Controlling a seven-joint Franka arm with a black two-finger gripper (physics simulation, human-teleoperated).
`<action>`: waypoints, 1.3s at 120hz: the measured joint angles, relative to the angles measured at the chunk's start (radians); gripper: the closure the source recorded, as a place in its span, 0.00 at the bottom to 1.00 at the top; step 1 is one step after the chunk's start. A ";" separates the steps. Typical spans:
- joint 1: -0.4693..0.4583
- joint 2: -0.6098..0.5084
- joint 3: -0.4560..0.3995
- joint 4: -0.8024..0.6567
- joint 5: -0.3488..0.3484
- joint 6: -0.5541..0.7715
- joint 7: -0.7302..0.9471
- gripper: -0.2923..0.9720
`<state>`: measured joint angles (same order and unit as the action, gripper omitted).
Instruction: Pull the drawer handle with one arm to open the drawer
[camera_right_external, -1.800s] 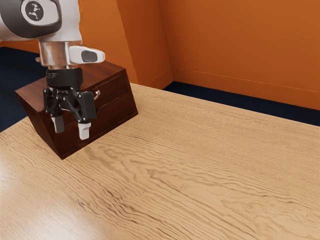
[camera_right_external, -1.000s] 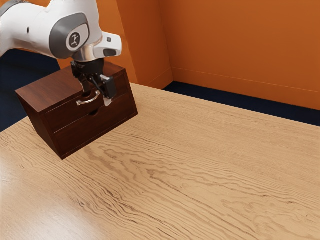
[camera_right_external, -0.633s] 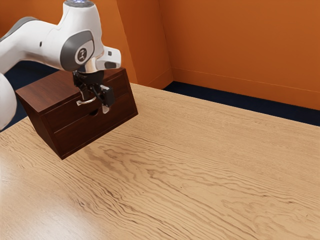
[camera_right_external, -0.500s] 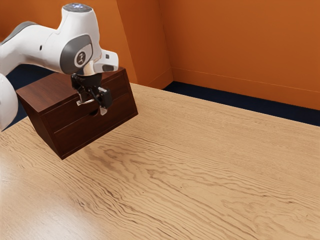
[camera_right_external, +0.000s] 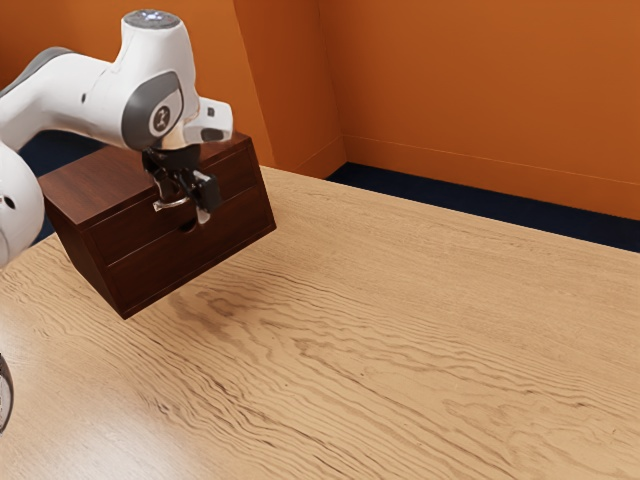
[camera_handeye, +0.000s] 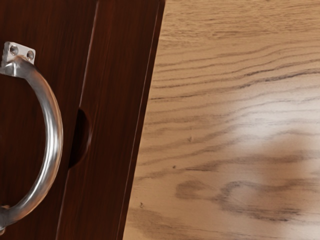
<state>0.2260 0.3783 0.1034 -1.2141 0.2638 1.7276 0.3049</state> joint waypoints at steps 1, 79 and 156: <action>0.000 0.001 0.000 0.001 0.000 0.000 0.000 0.24; 0.023 0.085 0.000 0.070 0.027 0.038 0.032 0.26; 0.047 0.129 -0.008 0.111 0.026 0.059 0.043 0.27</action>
<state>0.2729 0.5069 0.0955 -1.1032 0.2895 1.7864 0.3474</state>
